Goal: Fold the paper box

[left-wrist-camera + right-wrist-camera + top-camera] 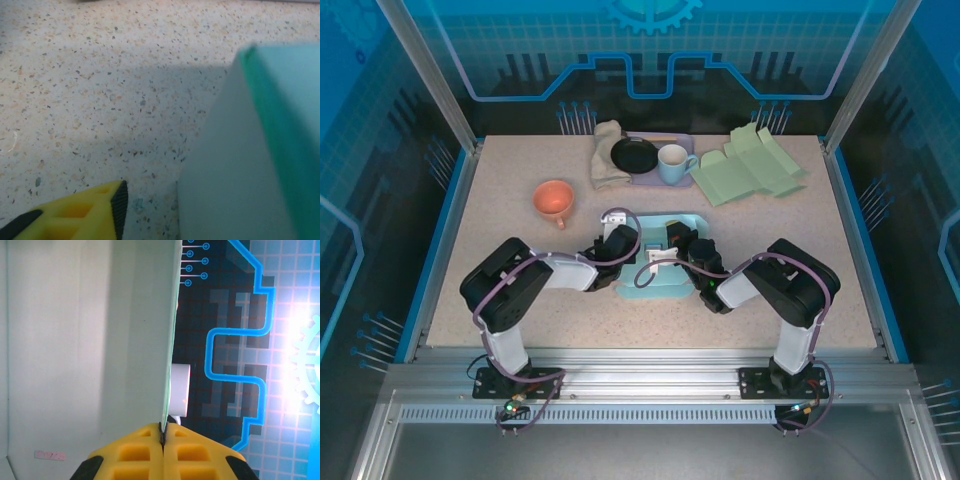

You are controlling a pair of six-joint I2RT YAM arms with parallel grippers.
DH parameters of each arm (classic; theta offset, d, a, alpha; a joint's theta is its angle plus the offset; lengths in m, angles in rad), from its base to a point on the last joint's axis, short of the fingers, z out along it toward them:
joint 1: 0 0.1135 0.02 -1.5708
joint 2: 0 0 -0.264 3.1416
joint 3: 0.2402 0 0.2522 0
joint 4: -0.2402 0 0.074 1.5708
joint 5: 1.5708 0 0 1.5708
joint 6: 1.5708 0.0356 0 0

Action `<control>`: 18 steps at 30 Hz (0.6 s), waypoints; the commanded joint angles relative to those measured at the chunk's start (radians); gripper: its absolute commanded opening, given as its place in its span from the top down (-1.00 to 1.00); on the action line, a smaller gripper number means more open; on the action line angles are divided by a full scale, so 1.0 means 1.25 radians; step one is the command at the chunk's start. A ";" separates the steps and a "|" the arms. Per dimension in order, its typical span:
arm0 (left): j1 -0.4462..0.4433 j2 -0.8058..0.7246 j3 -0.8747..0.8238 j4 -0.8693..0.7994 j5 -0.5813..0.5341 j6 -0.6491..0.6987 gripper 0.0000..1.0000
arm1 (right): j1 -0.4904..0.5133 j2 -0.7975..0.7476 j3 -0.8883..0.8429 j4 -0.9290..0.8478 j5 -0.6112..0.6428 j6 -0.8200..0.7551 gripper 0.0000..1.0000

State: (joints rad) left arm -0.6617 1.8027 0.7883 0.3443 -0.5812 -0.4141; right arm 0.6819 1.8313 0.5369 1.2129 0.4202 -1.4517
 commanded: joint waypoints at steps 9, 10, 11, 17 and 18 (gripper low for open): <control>0.007 -0.045 -0.047 0.046 0.089 0.056 -0.10 | -0.006 0.019 -0.009 -0.065 0.050 0.030 1.00; 0.007 -0.043 -0.046 0.051 0.091 0.059 -0.10 | -0.004 0.018 -0.009 -0.065 0.050 0.029 1.00; 0.007 -0.040 -0.044 0.059 0.093 0.064 -0.10 | -0.004 0.018 -0.010 -0.066 0.049 0.027 1.00; 0.008 -0.007 0.015 0.049 0.060 0.085 -0.06 | -0.002 0.021 -0.011 -0.068 0.040 0.027 1.00; 0.007 -0.002 0.022 0.050 0.046 0.087 -0.01 | -0.003 0.019 -0.011 -0.068 0.038 0.027 1.00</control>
State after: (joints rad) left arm -0.6590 1.7760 0.7696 0.3916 -0.4915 -0.3363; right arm 0.6800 1.8313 0.5369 1.2114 0.4458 -1.4445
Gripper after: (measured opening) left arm 0.518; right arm 0.043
